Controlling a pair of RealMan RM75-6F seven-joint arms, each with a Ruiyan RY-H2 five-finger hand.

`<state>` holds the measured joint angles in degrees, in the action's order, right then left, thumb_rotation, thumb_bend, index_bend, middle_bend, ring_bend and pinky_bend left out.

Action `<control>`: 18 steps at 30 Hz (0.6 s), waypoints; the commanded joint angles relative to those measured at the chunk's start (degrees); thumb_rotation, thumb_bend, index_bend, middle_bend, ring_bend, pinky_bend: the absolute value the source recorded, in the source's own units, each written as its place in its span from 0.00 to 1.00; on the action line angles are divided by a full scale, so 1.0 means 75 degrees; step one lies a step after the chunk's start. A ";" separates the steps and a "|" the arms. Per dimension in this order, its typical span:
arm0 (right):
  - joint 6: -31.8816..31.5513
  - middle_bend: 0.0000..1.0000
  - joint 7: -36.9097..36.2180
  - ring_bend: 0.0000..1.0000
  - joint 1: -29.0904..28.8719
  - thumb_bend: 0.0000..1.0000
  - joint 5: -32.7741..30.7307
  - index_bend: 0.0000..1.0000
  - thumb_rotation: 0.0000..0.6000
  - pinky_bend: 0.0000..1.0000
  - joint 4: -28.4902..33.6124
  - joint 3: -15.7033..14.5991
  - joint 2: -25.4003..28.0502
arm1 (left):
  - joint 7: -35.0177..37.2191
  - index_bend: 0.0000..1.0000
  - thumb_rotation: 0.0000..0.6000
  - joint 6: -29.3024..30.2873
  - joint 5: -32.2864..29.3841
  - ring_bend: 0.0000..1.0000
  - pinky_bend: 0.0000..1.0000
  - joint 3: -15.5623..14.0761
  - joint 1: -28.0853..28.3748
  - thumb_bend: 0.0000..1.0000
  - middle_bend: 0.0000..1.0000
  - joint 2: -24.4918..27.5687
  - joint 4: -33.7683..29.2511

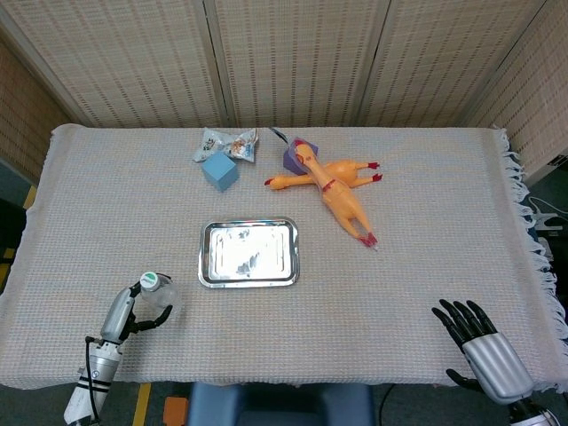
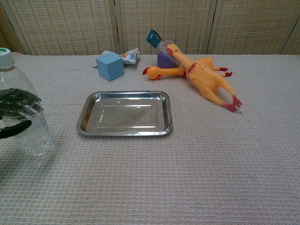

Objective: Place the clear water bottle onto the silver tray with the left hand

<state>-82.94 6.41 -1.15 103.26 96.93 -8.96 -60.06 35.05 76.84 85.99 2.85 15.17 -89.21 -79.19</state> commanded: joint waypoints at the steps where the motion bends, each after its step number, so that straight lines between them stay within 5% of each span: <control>1: -0.0006 0.00 -0.0008 0.00 0.0000 0.07 0.0004 0.00 1.00 0.00 -0.0005 0.0000 -0.0001 | 0.0396 0.45 1.00 -0.0063 -0.0212 0.38 0.50 0.0078 -0.0073 0.59 0.54 0.0027 0.0175; 5: 0.0087 0.00 0.0012 0.00 -0.0027 0.07 -0.0056 0.00 1.00 0.00 -0.0012 0.0002 -0.0022 | 0.0654 0.45 1.00 0.0052 -0.0028 0.38 0.51 0.0427 0.0167 0.59 0.54 0.0311 -0.0208; 11: 0.0163 0.00 0.0055 0.00 -0.0051 0.07 -0.0130 0.00 1.00 0.00 0.0003 0.0020 -0.0045 | -0.0358 0.45 1.00 0.0510 0.0524 0.38 0.50 0.1140 0.0578 0.58 0.54 0.1317 -0.2481; 14: 0.0273 0.00 0.0115 0.00 -0.0082 0.07 -0.0190 0.00 1.00 0.00 0.0019 0.0022 -0.0072 | -0.0653 0.45 1.00 0.0456 0.0528 0.38 0.50 0.0946 0.0494 0.58 0.54 0.1598 -0.3080; 18: 0.0325 0.00 0.0171 0.00 -0.0092 0.07 -0.0150 0.00 1.00 0.00 0.0050 -0.0023 -0.0087 | -0.0046 0.45 1.00 -0.0047 0.0086 0.38 0.50 0.0154 0.0172 0.52 0.54 0.1383 -0.2035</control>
<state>-80.51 7.67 -1.83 102.09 97.27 -9.09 -60.70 32.10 78.87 88.35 8.15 17.87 -78.76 -102.01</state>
